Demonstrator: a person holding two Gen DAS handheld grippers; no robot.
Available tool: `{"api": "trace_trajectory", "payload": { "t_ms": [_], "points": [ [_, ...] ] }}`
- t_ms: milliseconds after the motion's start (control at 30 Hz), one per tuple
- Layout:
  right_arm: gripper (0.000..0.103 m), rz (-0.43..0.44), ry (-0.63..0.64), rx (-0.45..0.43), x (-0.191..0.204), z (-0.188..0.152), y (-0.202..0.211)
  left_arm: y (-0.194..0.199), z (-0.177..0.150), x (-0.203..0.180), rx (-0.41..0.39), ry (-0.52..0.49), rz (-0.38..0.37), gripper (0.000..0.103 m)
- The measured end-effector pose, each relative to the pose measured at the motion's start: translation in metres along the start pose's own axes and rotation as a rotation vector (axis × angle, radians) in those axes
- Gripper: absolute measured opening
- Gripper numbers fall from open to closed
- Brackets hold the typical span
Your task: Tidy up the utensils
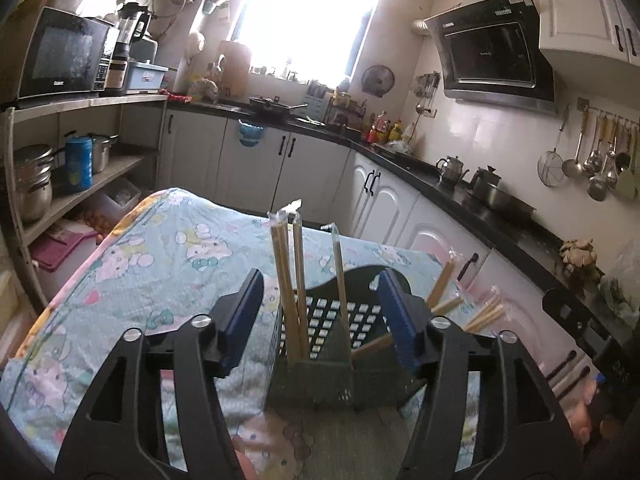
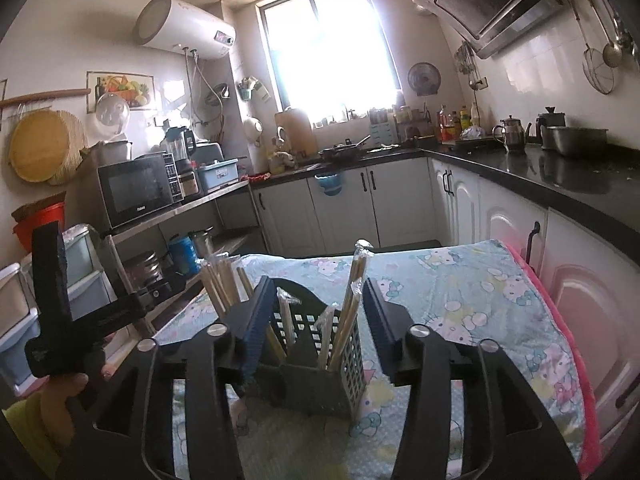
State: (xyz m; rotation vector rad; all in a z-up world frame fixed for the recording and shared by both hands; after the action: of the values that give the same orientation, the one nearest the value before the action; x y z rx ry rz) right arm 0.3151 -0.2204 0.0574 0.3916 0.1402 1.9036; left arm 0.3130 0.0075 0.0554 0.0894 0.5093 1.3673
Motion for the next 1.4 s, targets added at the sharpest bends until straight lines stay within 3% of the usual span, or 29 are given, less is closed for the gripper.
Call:
{"api": "trace_trajectory", "payload": {
  "t_ms": [200,333,633,1067,1400],
  "points": [
    [0.061,0.001,0.02,0.013,0.004,-0.01,0.016,0.019,-0.015,-0.003,0.012,-0.004,-0.017,0.073],
    [0.076,-0.001,0.024,0.016,0.007,-0.019,0.029,0.031,-0.025,-0.004,0.018,-0.017,-0.013,0.084],
    [0.095,-0.028,0.062,0.037,0.014,-0.041,0.051,0.051,-0.056,-0.01,0.061,-0.056,-0.007,0.091],
    [0.097,-0.043,0.091,0.132,0.027,-0.096,0.059,0.066,-0.099,-0.011,0.111,-0.09,0.0,0.091],
    [0.097,-0.073,0.092,0.153,0.03,-0.122,0.064,0.074,-0.127,-0.008,0.128,-0.085,0.018,0.092]
  ]
}}
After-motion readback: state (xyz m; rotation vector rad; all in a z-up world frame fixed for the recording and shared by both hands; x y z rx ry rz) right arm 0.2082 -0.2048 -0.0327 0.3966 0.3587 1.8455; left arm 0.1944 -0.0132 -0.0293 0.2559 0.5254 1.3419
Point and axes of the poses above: each gripper's, at about its wrist camera, not at the fingertips, and y roughly against the way its jaws point, x to its left, z to its top, the point moved 7 cm from there along -y, roughly the way its jaws point, and after that the axes turned 3 degrees about -z, right-handed, at the moved point
